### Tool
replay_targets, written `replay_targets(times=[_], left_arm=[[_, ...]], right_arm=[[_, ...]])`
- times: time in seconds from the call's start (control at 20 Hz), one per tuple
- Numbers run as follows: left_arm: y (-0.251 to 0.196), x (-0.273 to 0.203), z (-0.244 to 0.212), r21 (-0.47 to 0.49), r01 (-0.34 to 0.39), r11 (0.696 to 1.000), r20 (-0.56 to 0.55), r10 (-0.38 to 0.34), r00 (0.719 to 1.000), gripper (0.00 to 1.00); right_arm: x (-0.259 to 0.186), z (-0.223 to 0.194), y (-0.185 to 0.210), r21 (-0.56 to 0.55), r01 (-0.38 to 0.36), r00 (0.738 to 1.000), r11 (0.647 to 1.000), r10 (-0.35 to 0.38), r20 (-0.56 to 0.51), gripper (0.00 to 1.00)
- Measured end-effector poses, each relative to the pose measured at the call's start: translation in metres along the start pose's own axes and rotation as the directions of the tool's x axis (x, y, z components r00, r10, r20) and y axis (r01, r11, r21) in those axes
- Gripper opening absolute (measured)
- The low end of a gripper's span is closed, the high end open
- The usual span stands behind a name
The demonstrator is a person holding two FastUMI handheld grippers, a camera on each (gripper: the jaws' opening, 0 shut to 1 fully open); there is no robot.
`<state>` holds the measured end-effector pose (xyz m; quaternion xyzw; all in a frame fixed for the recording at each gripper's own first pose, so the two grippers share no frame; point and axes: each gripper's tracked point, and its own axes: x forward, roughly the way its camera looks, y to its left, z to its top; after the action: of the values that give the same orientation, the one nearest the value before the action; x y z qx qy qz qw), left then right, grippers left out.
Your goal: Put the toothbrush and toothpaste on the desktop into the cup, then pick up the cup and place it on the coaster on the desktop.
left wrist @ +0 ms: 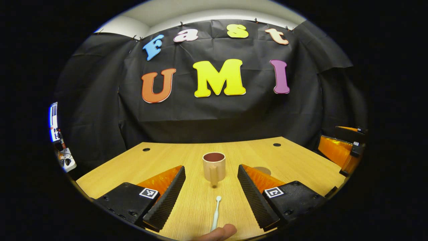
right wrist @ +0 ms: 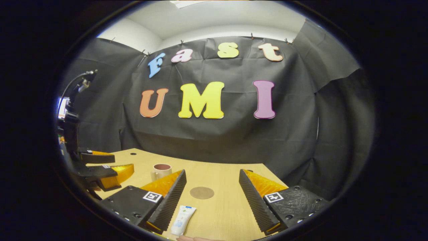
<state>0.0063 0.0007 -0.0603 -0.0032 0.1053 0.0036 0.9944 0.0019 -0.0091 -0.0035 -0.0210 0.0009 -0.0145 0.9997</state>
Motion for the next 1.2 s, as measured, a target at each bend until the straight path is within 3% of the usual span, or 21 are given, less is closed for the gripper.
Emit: replay_targets(times=[0.1,0.15,0.25,0.4,0.55,0.6,0.8,0.85,1.05,1.15,1.2], left_arm=[[-0.012,0.004,-0.041,-0.019,0.065,0.998,-0.164,-0.067,0.984,0.99],[-0.01,0.004,-0.056,-0.021,0.062,0.998,-0.217,-0.065,0.974,0.99],[-0.006,0.007,-0.073,-0.013,0.05,0.999,-0.272,-0.052,0.961,0.98],[-0.013,0.012,-0.093,-0.022,0.092,0.996,-0.331,-0.094,0.939,0.96],[-0.019,0.018,-0.116,-0.032,0.114,0.993,-0.395,-0.117,0.911,0.87],[-0.016,0.021,-0.122,-0.02,0.108,0.994,-0.409,-0.107,0.906,0.9],[-0.021,0.027,-0.136,-0.066,0.124,0.99,-0.432,-0.14,0.891,0.69],[-0.023,0.028,-0.139,-0.072,0.131,0.989,-0.434,-0.149,0.889,0.57],[-0.021,0.03,-0.143,-0.081,0.124,0.989,-0.448,-0.147,0.882,0.44],[-0.02,0.032,-0.143,-0.07,0.135,0.988,-0.446,-0.152,0.882,0.27],[-0.019,0.032,-0.144,-0.066,0.137,0.988,-0.444,-0.152,0.883,0.26]], right_arm=[[0.001,-0.004,0.0,0.008,-0.004,1.0,1.0,0.004,-0.014,0.95],[0.002,-0.004,0.0,0.014,-0.006,1.0,1.0,0.006,-0.018,0.95],[0.004,-0.006,0.001,0.023,-0.01,1.0,1.0,0.01,-0.025,0.95],[0.008,-0.013,0.001,0.029,-0.01,0.999,1.0,0.011,-0.042,0.97],[0.013,-0.023,0.003,0.032,-0.012,0.997,0.999,0.014,-0.074,0.95],[0.015,-0.027,0.002,0.034,-0.01,0.996,0.999,0.012,-0.084,0.95],[0.019,-0.041,0.002,0.042,-0.003,0.991,0.999,0.009,-0.134,0.97],[0.021,-0.042,0.002,0.048,-0.002,0.99,0.999,0.008,-0.143,0.98],[0.022,-0.047,0.0,0.061,0.004,0.986,0.998,0.006,-0.166,0.97],[0.022,-0.047,0.0,0.062,0.01,0.985,0.998,0.001,-0.17,0.95],[0.023,-0.049,0.0,0.065,0.009,0.985,0.998,0.002,-0.171,0.95]])
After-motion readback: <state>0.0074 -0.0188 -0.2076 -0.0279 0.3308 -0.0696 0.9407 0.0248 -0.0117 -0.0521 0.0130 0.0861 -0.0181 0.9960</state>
